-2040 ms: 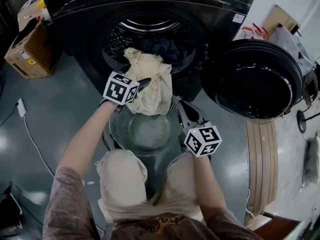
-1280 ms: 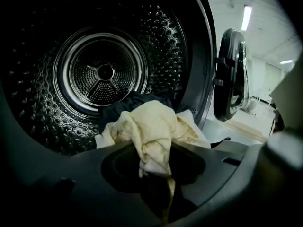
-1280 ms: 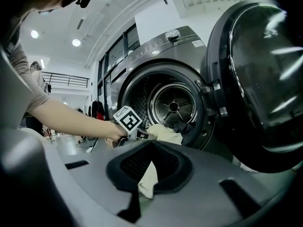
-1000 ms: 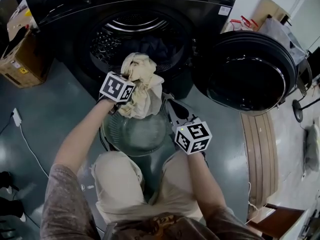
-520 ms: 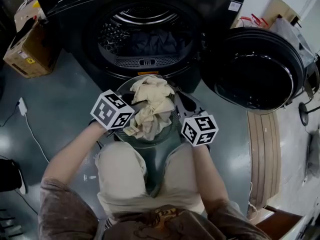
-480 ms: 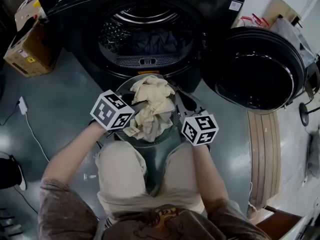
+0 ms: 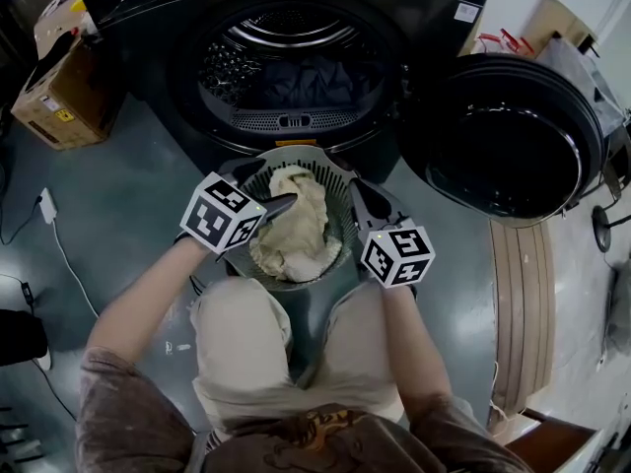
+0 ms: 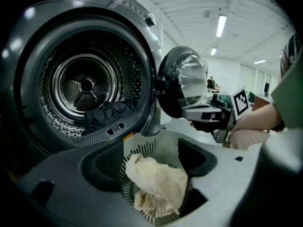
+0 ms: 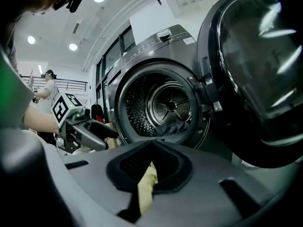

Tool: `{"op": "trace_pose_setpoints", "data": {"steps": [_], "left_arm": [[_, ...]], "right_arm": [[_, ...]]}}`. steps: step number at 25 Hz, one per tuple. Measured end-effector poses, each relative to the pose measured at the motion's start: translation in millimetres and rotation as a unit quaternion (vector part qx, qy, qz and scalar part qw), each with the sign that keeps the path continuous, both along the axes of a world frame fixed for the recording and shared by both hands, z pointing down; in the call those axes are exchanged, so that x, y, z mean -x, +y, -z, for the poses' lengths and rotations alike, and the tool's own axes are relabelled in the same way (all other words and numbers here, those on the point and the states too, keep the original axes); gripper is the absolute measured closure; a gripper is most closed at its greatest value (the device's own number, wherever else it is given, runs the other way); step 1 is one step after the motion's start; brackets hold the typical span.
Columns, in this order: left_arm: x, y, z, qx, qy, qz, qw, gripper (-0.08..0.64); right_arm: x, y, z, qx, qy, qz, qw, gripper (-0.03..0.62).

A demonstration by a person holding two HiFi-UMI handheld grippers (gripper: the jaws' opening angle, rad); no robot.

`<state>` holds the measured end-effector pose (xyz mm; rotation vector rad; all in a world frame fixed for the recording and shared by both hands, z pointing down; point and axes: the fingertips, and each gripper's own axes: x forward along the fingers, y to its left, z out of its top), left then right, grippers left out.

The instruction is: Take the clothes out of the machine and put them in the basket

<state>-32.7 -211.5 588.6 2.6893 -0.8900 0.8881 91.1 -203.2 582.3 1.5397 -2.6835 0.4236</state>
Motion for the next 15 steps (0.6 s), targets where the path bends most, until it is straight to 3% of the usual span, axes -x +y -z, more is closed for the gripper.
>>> {"op": "trace_pose_setpoints", "data": {"steps": [8, 12, 15], "left_arm": [[13.1, -109.3, 2.9, -0.082, -0.008, 0.063, 0.9946, 0.196], [12.9, -169.2, -3.5, -0.106, -0.043, 0.074, 0.9907, 0.196], [9.9, -211.6, -8.6, -0.132, -0.108, 0.057, 0.9837, 0.181]], "right_arm": [[13.6, 3.6, 6.3, -0.006, 0.003, 0.006, 1.0, 0.597], [20.3, 2.9, 10.9, -0.013, 0.013, 0.004, 1.0, 0.597], [21.0, -0.3, 12.7, -0.017, 0.022, -0.003, 1.0, 0.597]]}}
